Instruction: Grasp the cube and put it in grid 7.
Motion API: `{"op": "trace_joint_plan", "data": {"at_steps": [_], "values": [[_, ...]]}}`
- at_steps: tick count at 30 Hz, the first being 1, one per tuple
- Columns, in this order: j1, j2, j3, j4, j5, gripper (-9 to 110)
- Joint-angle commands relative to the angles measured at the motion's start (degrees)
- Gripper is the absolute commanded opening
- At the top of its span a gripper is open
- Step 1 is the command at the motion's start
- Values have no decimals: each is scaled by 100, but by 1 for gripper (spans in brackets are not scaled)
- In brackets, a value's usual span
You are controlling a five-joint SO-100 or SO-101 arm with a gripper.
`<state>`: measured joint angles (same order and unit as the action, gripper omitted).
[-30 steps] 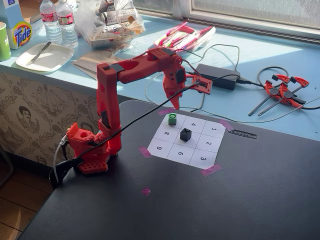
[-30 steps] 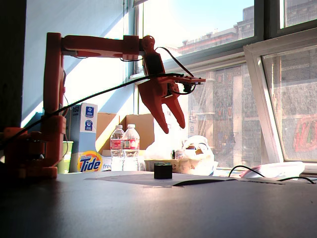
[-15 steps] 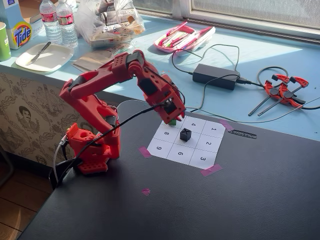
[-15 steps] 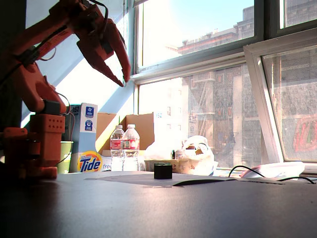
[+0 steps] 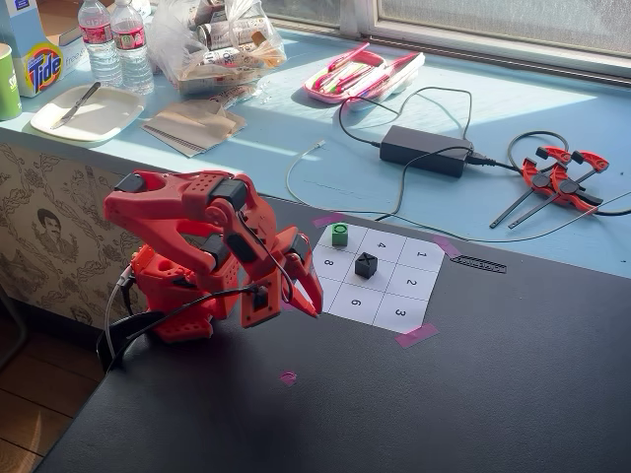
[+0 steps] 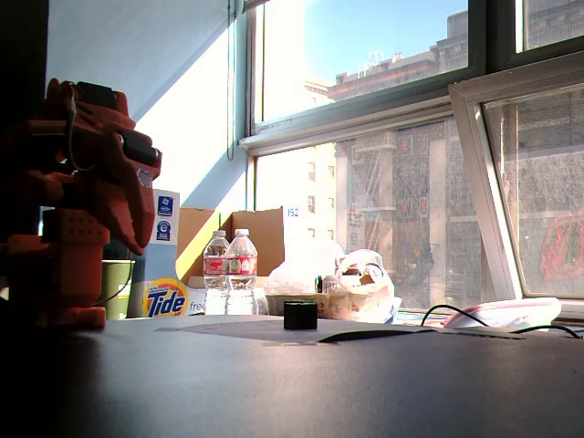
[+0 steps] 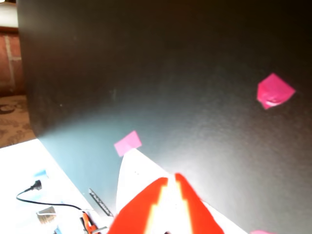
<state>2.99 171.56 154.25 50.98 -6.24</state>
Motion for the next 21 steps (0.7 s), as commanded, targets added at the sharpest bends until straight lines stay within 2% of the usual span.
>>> {"op": "trace_joint_plan", "data": {"at_steps": [1,21], "values": [[-26,352,615,-650,70,0],[-70,1002,2048,-1362,-202,0]]}}
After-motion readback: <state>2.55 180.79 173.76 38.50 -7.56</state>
